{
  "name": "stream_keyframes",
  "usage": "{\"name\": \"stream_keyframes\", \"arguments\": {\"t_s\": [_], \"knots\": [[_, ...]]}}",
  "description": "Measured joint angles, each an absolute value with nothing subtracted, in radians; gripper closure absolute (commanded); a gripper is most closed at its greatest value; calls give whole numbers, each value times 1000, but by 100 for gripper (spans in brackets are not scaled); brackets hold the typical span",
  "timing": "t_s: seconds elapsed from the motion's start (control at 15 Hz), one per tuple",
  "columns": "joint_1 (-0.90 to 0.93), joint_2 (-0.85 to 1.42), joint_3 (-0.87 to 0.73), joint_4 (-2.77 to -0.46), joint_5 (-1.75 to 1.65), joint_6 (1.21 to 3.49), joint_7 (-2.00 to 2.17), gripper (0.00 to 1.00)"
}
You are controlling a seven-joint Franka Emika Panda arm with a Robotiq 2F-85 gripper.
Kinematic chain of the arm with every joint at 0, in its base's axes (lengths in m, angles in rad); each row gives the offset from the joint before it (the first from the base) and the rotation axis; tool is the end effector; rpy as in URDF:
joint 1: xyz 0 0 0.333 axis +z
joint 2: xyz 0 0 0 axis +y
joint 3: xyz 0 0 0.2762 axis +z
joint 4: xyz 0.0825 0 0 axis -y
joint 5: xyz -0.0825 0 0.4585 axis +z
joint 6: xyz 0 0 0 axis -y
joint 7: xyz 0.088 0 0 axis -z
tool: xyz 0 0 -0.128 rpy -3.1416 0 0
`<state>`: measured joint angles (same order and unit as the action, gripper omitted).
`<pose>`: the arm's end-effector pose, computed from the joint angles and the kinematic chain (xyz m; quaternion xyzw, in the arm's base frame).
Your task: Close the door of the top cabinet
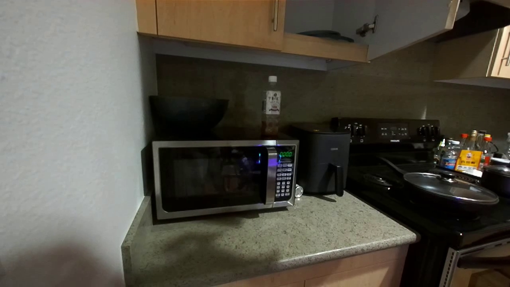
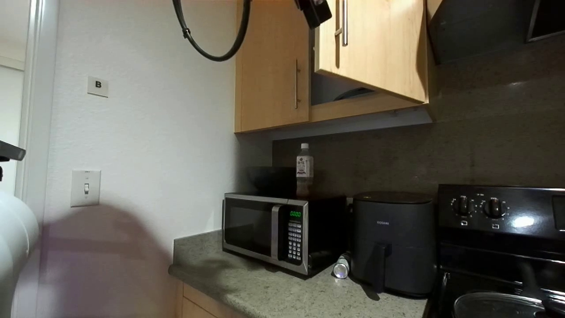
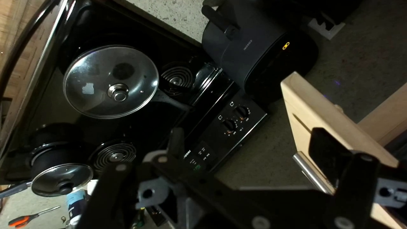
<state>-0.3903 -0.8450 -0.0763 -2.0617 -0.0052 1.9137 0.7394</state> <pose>0.3507 -0.1938 0.7714 -0.7754 0.5311 -0.3333 0.0746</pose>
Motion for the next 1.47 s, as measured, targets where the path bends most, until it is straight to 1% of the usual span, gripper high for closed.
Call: {"name": "stream_keyframes", "arguments": {"t_s": [0.47,0.87,1.47], "knots": [[-383,-747,-112,-1985,-3,1919,738,0],[-342,-653,-128,-1901,-3,1914,724,0],[-256,-561,-108,-1788,-2,1816,651,0]]}}
